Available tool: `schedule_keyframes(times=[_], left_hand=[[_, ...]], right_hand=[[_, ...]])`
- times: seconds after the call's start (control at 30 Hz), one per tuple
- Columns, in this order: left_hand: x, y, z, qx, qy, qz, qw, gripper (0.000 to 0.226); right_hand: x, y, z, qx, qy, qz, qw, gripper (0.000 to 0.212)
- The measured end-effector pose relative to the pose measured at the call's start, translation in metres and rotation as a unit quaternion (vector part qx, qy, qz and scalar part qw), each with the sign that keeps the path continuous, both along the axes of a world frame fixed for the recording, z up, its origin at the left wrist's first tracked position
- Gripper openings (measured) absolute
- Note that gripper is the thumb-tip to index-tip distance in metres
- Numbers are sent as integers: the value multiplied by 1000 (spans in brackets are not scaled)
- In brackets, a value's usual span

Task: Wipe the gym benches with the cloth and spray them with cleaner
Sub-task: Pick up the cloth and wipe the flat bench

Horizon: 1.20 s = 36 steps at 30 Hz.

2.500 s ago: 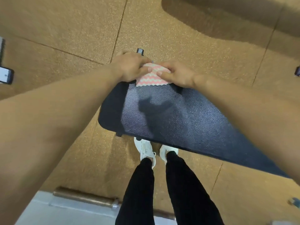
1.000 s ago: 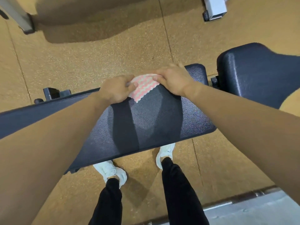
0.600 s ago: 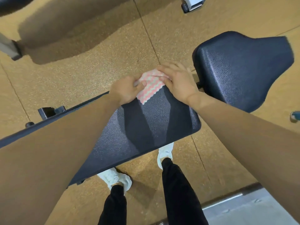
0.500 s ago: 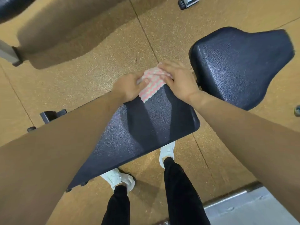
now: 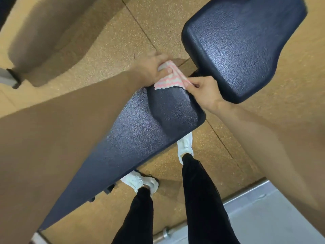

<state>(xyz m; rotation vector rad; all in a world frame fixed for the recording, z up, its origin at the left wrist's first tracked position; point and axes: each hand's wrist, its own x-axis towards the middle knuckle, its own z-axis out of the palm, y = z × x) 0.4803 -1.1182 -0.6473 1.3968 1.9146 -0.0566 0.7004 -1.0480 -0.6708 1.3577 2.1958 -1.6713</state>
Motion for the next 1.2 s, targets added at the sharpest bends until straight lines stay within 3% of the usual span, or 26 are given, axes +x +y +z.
schedule_keyframes(times=[0.23, 0.47, 0.6, 0.77, 0.97, 1.2], left_hand=[[51, 15, 11, -49, 124, -172, 976, 51], [117, -9, 11, -5, 131, -243, 961, 51], [147, -28, 5, 34, 151, -203, 967, 61], [172, -64, 0, 110, 157, -63, 979, 71], [192, -94, 4, 181, 162, -16, 970, 50], [199, -125, 0, 258, 165, -23, 952, 32]], right_hand=[[63, -21, 13, -55, -22, -55, 997, 19], [125, -42, 17, -139, -93, -114, 979, 22], [133, -45, 18, -139, -50, -203, 968, 40], [102, -51, 10, -123, 46, -258, 957, 31], [89, -66, 5, -293, 83, -327, 895, 38], [103, -92, 8, -340, 95, -385, 853, 40]])
